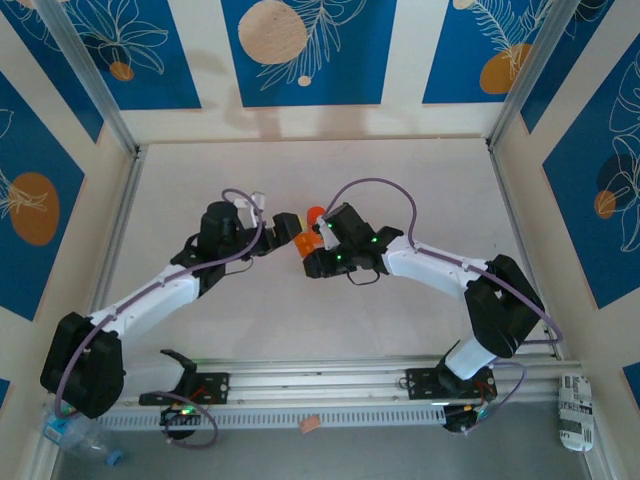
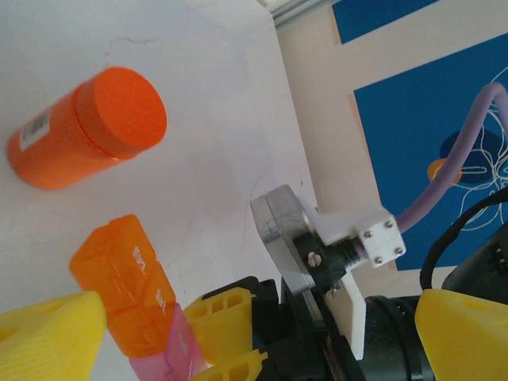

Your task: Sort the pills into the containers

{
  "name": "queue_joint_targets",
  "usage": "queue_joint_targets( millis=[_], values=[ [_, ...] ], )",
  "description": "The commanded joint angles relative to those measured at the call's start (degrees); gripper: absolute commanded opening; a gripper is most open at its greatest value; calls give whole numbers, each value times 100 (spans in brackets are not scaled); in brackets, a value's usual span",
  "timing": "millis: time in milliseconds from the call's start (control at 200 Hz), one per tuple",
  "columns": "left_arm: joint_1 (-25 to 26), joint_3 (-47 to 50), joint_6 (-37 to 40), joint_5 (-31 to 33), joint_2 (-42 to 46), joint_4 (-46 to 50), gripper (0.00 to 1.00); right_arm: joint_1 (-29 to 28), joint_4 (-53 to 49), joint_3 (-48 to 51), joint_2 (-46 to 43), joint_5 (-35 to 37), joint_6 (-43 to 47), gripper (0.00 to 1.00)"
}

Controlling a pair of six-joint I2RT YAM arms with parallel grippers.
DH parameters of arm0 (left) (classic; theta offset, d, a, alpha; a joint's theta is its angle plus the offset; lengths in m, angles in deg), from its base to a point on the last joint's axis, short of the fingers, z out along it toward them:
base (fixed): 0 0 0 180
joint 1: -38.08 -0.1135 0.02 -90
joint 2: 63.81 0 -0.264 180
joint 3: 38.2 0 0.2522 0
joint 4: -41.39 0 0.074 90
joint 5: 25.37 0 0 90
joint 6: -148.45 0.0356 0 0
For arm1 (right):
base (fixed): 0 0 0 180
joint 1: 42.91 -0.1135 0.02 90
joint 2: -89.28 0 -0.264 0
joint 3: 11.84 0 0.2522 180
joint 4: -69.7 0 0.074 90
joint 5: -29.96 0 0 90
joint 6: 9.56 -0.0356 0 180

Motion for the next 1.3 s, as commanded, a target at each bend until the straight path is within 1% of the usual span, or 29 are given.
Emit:
queue_joint_targets(
  millis=[0, 410, 1295],
  values=[
    [165, 100, -97, 17, -112, -302, 100, 29, 106, -83, -212, -212, -129, 19],
    [396, 92, -133, 164, -295, -450, 100, 37, 131, -30, -380, -255, -188, 19],
    [483, -111, -193, 225, -287, -525, 100, -180, 192, 141, -214, -203, -206, 18]
  ],
)
